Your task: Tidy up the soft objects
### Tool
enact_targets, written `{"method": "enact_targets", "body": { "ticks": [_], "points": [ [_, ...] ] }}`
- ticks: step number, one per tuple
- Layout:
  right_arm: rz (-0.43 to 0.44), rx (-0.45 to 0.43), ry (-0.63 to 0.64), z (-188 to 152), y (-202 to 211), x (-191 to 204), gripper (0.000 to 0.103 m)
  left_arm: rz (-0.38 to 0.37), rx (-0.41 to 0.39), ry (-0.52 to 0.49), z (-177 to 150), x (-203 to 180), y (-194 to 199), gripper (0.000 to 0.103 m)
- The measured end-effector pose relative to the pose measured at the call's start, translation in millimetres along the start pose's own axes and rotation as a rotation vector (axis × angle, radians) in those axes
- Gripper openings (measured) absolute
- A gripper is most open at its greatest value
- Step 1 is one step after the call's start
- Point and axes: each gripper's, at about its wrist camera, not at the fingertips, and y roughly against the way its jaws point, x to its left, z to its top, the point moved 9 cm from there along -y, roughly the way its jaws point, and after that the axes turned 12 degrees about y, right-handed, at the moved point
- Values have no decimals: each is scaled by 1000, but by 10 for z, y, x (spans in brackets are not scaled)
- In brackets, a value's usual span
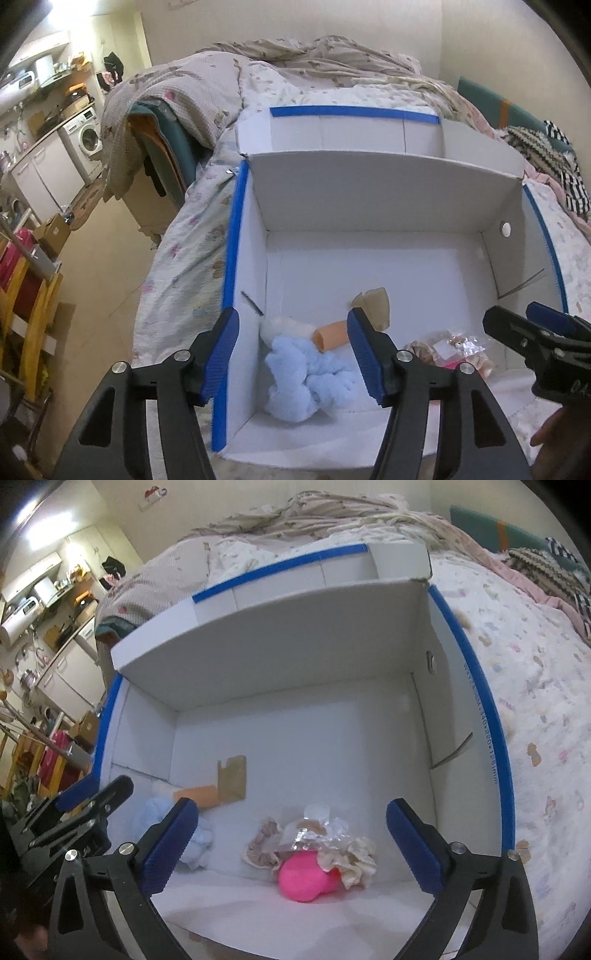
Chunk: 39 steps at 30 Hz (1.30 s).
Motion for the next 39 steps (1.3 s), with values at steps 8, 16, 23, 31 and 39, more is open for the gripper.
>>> {"method": "enact_targets", "body": {
  "ticks": [8,16,23,31,39],
  "points": [
    [8,-58,-24,21,170,84,103,16,-40,26,7,222,309,58],
    [-10,-80,-20,-125,406,91,103,30,-47,47,-136,451,552,63],
    [-21,-75,3,-306,531,147,103,32,-12,76,-380,609,666,63],
    [-36,-64,46,-550,652,237,103,20,30,107,-638,683,772,63],
    [-51,-56,17,-798,796,242,103,6,10,107,-771,708,880,63]
  ]
}}
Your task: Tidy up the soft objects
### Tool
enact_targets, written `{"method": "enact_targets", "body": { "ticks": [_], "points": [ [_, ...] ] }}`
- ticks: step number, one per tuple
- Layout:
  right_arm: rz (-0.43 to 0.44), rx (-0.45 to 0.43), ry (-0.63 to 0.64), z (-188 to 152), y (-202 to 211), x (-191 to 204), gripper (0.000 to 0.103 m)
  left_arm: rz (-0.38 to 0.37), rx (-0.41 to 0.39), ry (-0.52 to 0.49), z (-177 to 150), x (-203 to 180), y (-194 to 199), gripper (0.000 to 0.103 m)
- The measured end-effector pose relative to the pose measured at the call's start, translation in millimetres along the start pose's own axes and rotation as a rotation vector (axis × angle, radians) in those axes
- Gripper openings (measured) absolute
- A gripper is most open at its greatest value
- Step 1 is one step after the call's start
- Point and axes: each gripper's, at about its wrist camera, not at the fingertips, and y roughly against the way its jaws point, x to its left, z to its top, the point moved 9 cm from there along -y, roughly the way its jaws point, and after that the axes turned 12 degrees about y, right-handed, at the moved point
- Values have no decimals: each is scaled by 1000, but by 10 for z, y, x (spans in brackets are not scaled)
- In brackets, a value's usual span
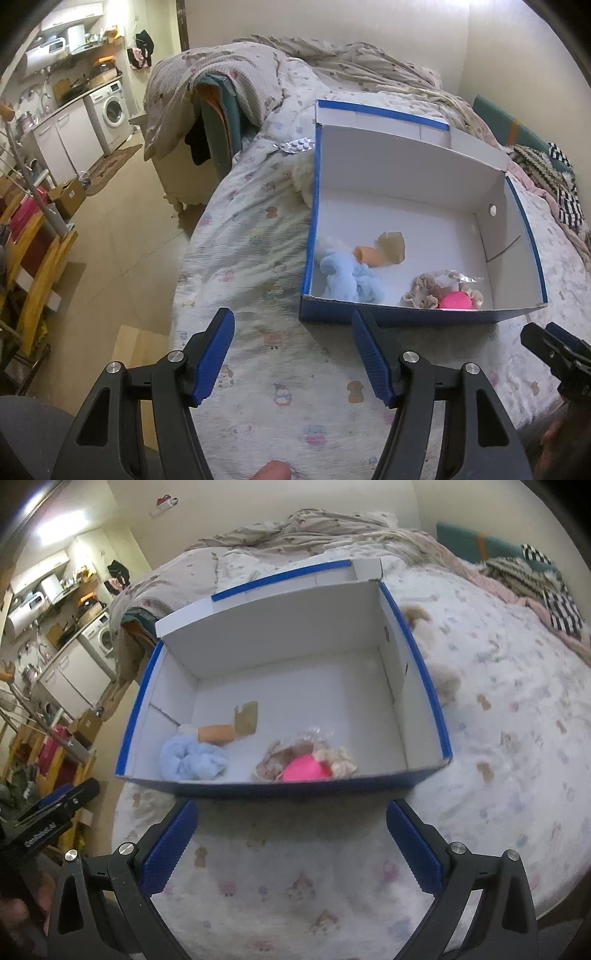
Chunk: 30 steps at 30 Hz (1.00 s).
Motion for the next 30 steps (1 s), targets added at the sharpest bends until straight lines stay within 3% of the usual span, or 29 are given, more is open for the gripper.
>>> {"method": "enact_targets", "body": {
  "ticks": [1,3,5,9,12,19,30],
  "points": [
    [6,0,-5,-24,12,21,103,-3,-3,1,2,-7,6,63],
    [11,-7,-3,-44,23,65,103,-2,-27,10,3,19,41,78],
    [11,-17,5,-38,25,106,103,-8,-70,15,38,26,101,85],
    [3,-75,28,44,82,152,103,-13,-214,-12,181,-2,273,95],
    [-32,-146,40,136,153,135,103,-44,-267,-20,239,-46,341,97],
    [-97,-237,61,277,231,112,103,-41,-219,-11,214,-53,242,102],
    [-112,-230,91,251,194,138,103,-57,-198,-12,177,-87,208,102]
  ]
}}
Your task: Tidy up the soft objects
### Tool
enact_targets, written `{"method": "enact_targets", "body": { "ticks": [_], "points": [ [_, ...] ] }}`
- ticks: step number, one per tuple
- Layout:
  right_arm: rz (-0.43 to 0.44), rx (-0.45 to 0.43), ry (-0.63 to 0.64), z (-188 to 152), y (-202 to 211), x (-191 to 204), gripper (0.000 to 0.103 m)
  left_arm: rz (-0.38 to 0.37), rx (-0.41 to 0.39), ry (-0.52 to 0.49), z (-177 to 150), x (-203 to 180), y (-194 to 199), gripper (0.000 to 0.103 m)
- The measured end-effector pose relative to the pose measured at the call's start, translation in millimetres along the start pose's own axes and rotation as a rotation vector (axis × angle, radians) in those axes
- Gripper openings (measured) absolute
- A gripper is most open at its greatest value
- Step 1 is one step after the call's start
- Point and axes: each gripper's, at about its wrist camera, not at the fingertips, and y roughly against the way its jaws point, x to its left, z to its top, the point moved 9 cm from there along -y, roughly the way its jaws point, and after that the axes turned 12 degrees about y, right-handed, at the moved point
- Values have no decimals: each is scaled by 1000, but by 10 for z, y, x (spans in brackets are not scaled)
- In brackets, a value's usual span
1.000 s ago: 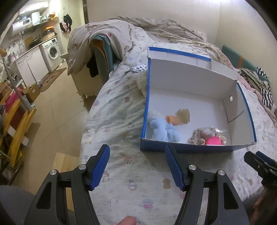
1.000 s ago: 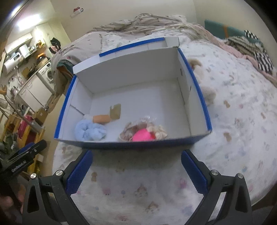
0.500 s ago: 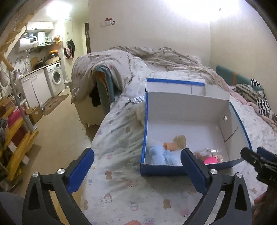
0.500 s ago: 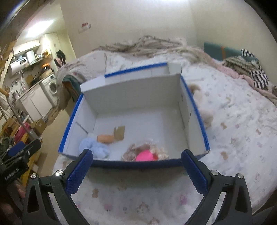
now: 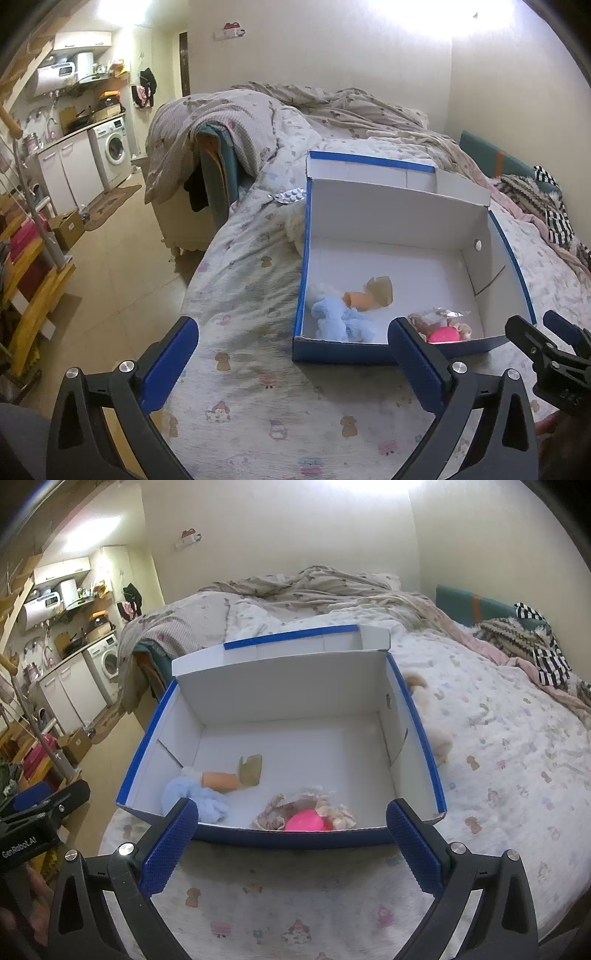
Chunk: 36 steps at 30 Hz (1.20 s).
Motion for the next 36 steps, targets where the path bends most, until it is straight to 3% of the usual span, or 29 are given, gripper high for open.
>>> {"method": "enact_targets", "body": {
  "ticks": [36],
  "points": [
    [-9,7,10,-9,-3,-2,103,-3,9,-20,-44,-53,-3,102]
  ]
}}
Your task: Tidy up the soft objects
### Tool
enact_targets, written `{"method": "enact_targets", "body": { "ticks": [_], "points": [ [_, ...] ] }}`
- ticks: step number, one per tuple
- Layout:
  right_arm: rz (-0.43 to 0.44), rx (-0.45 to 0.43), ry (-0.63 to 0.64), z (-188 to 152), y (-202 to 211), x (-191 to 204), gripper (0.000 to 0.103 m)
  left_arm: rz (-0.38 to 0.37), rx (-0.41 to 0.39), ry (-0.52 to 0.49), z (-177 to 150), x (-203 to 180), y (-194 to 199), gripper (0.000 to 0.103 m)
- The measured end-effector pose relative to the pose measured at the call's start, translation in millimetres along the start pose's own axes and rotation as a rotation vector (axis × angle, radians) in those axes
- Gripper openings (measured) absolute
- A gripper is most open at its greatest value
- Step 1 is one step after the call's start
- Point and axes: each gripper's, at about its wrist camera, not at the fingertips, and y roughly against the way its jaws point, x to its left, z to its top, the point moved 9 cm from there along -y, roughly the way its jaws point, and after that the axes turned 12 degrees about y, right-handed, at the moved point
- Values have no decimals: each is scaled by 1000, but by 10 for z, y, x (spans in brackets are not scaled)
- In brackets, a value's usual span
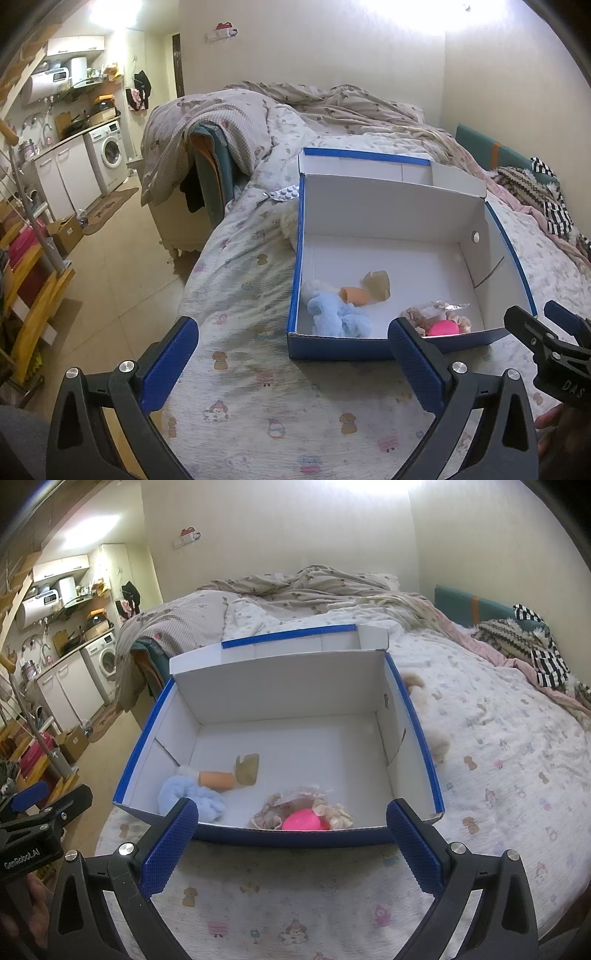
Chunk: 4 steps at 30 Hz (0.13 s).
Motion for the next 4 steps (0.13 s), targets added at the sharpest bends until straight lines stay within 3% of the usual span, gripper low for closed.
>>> {"method": "enact_targets", "body": {
  "ticks": [4],
  "points": [
    [-1,0,0,0,7,-5,103,-3,13,-7,-27,-5,-26,102]
  ]
}}
